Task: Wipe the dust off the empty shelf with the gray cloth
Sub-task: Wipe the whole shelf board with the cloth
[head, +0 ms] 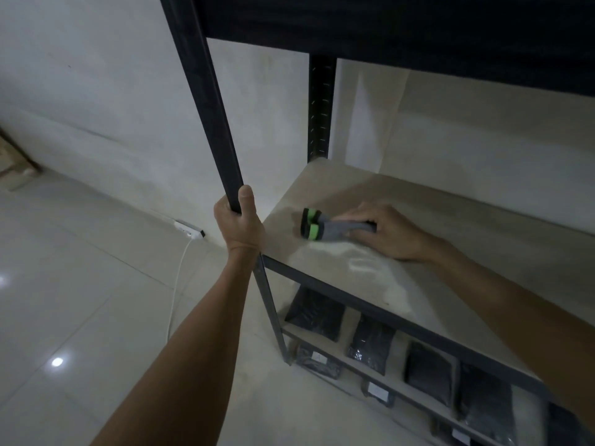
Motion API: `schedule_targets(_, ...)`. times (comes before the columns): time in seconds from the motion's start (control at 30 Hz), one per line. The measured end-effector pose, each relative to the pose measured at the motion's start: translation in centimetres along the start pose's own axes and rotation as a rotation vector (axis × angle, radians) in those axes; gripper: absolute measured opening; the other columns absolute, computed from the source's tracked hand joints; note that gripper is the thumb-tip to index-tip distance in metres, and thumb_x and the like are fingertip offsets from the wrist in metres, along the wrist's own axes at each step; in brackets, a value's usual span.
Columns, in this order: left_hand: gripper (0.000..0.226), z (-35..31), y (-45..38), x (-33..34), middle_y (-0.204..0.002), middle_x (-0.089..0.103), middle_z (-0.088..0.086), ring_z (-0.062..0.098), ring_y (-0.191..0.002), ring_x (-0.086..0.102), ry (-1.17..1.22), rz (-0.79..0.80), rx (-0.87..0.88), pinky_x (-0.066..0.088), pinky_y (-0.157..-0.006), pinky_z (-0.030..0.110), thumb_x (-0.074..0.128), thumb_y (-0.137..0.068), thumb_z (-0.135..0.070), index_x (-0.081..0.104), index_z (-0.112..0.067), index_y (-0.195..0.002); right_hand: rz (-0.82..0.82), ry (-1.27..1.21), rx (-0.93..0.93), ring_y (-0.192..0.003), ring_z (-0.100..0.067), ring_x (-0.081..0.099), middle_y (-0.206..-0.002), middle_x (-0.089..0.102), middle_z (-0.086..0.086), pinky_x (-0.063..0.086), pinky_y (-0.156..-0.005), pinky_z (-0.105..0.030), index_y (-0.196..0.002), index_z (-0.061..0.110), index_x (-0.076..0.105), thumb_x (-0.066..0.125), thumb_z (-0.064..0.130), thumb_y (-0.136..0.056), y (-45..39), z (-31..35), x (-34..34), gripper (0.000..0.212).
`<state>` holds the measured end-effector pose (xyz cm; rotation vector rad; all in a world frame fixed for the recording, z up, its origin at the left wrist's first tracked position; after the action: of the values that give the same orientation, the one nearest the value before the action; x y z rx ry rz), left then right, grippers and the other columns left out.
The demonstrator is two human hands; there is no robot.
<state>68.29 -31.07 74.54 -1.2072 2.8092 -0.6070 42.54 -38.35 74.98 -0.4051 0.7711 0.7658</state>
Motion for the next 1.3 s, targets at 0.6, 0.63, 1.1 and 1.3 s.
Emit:
schedule_targets(0.6, 0.068, 0.2, 0.0, -0.1, -0.058, 0.037, 0.012, 0.024, -0.051, 0.032, 0.002, 0.003, -0.047, 0.026, -0.050, 0.033, 0.048, -0.081, -0.069, 0.043, -0.004, -0.061, -0.143, 0.133, 0.046, -0.105, -0.015, 0.059, -0.121, 0.066, 0.007, 0.052, -0.092, -0.043, -0.138, 0.037, 0.057, 0.056, 0.033, -0.100, 3.5, 0.9, 0.7, 0.037)
schedule_targets(0.63, 0.068, 0.2, 0.0, -0.1, -0.057, 0.035, 0.008, 0.021, -0.050, 0.031, 0.006, 0.013, -0.051, 0.024, -0.049, 0.031, 0.048, -0.080, -0.075, 0.040, -0.010, -0.061, -0.130, 0.091, 0.030, -0.102, -0.012, 0.060, -0.119, 0.067, 0.007, 0.052, -0.091, -0.037, -0.138, 0.034, 0.059, 0.058, 0.028, -0.100, 4.3, 1.8, 1.2, 0.039)
schedule_targets(1.1, 0.050, -0.7, 0.3, -0.3, -0.055, 0.028, -0.001, 0.012, -0.050, 0.027, -0.056, 0.052, -0.004, 0.022, -0.049, 0.025, 0.043, -0.085, -0.060, 0.032, -0.019, -0.059, -0.365, 0.099, 0.214, -0.100, -0.012, 0.061, -0.114, 0.067, 0.003, 0.047, -0.090, -0.028, -0.126, 0.020, 0.066, 0.056, 0.015, -0.102, 8.0, 1.4, -4.2, 0.026)
schedule_targets(1.3, 0.051, -0.2, 0.0, -0.3, -0.056, 0.028, 0.001, 0.015, -0.049, 0.027, -0.033, 0.047, -0.018, 0.022, -0.049, 0.027, 0.044, -0.086, -0.060, 0.032, -0.018, -0.060, -0.373, 0.254, 0.187, -0.105, -0.029, 0.062, -0.123, 0.067, -0.007, 0.050, -0.094, -0.046, -0.131, 0.013, 0.064, 0.049, 0.025, -0.099, 10.1, -0.4, 0.8, 0.037)
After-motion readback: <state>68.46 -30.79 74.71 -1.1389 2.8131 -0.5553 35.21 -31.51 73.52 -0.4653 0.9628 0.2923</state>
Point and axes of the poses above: each hand's wrist, its own y-axis away from the middle knuckle, its own x-axis out of the palm, z = x × y, the point moved 2 cm from there along -y, towards the middle knuckle
